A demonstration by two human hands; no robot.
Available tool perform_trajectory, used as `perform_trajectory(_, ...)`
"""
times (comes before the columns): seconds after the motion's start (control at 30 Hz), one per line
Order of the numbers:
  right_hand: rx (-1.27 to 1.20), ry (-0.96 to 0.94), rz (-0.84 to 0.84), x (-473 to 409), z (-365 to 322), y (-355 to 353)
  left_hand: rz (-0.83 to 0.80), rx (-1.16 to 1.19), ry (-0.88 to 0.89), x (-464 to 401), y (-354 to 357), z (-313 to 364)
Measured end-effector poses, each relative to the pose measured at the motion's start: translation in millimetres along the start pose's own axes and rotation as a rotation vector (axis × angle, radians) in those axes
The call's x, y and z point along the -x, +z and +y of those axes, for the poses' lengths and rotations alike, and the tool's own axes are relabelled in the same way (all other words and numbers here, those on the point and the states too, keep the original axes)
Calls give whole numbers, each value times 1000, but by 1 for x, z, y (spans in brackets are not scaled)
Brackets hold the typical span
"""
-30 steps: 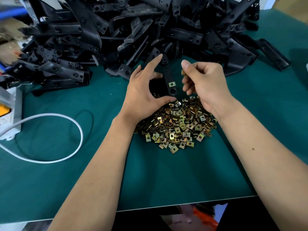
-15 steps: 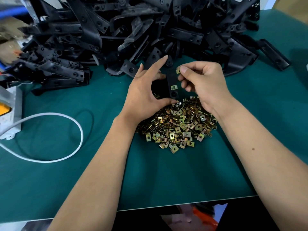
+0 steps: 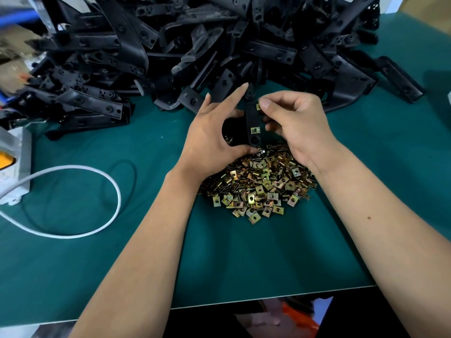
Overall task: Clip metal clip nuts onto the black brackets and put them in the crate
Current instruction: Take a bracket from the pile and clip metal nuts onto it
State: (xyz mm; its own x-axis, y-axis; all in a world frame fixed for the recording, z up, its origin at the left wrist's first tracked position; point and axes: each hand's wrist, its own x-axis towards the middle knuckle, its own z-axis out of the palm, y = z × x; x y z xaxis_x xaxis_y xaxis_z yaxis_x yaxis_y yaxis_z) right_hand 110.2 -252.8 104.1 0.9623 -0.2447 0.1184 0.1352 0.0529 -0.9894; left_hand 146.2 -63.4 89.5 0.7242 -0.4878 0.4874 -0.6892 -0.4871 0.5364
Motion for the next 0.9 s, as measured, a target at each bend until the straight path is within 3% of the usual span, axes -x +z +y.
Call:
perform_trajectory(0.7, 54, -98, 30, 2, 2, 4, 43, -49, -24, -1, 6, 6)
perform_trajectory(0.9, -36, -19, 55, 1, 2, 5, 96, -103, -15, -3, 11, 10)
